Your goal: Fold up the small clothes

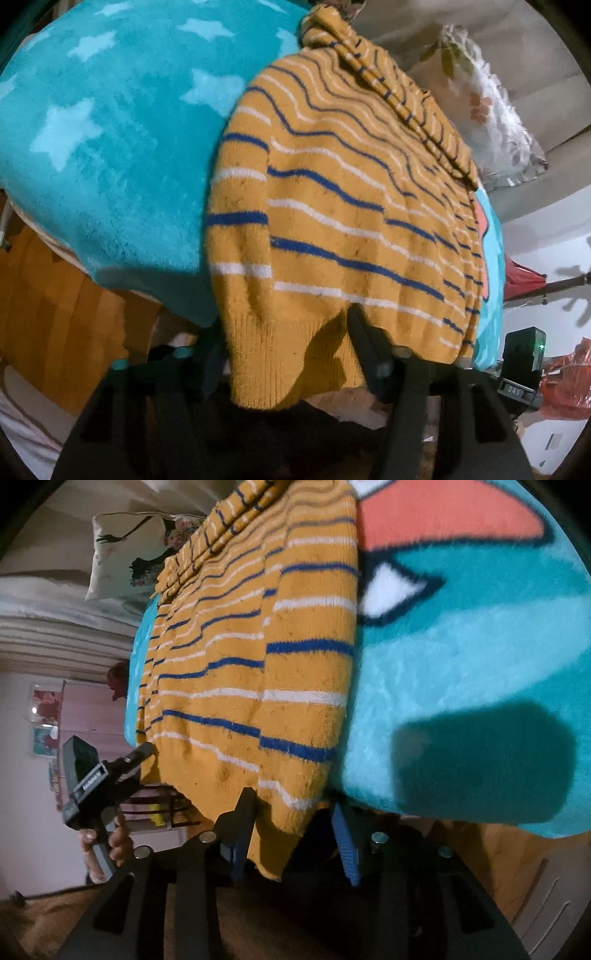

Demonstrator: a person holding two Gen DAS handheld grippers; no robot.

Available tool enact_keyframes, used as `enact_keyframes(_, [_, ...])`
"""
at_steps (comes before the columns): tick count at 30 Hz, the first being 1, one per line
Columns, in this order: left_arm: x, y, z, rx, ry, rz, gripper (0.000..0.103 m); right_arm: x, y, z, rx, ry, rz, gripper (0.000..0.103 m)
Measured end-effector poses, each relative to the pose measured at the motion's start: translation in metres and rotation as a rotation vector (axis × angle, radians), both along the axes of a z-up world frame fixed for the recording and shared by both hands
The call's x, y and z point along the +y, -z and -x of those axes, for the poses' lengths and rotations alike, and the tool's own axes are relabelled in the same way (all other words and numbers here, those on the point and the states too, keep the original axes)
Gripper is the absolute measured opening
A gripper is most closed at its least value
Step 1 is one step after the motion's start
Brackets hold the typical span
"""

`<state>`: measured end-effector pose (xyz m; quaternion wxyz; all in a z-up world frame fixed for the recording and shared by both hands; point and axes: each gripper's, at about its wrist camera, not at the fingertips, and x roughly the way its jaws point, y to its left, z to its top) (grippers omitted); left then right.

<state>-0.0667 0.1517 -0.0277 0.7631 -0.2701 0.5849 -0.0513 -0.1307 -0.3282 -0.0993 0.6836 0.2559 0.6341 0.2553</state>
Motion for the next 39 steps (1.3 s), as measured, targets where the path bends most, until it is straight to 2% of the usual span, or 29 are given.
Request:
enact_keyframes(2, [0.000,-0.001,0.001,0.020,0.001,0.005,0.013,0.004,0.002,0.000,0.012,-0.020,-0.025,0.042])
enact_keyframes(3, [0.001,-0.005,0.004,0.018,-0.009,-0.008,0.009,0.007,0.001,0.000,0.013,-0.035,-0.039,0.022])
enact_keyframes(4, [0.001,-0.010,0.005,0.014,-0.012,-0.021,0.009,0.009,0.000,0.000,0.016,-0.057,-0.058,0.012])
enact_keyframes(12, [-0.002,-0.059,0.006,-0.078,-0.045,-0.073,0.008,0.010,-0.041,-0.006,-0.067,-0.075,-0.109,0.008])
enact_keyframes(16, [-0.001,-0.088,-0.012,-0.145,-0.072,-0.034,0.008,0.005,-0.070,-0.025,-0.121,-0.036,-0.180,0.008])
enact_keyframes(19, [0.002,-0.111,-0.039,-0.207,-0.075,-0.037,0.008,0.003,-0.092,-0.051,-0.166,0.002,-0.239,0.008])
enact_keyframes(22, [0.002,-0.129,-0.084,-0.257,-0.057,-0.064,0.008,0.003,-0.113,-0.086,-0.213,0.045,-0.283,0.008])
enact_keyframes(27, [-0.006,-0.146,-0.171,-0.308,-0.005,-0.105,0.008,0.013,-0.142,-0.155,-0.300,0.103,-0.239,0.008])
enact_keyframes(30, [-0.016,-0.144,-0.228,-0.309,0.024,-0.108,0.008,0.019,-0.151,-0.204,-0.327,0.154,-0.192,0.008])
enact_keyframes(33, [-0.029,-0.133,-0.272,-0.296,0.050,-0.112,0.008,0.020,-0.145,-0.246,-0.311,0.212,-0.153,0.008])
enact_keyframes(39, [-0.057,-0.103,-0.347,-0.256,0.130,-0.152,0.008,0.009,-0.094,-0.311,-0.191,0.358,-0.102,0.008])
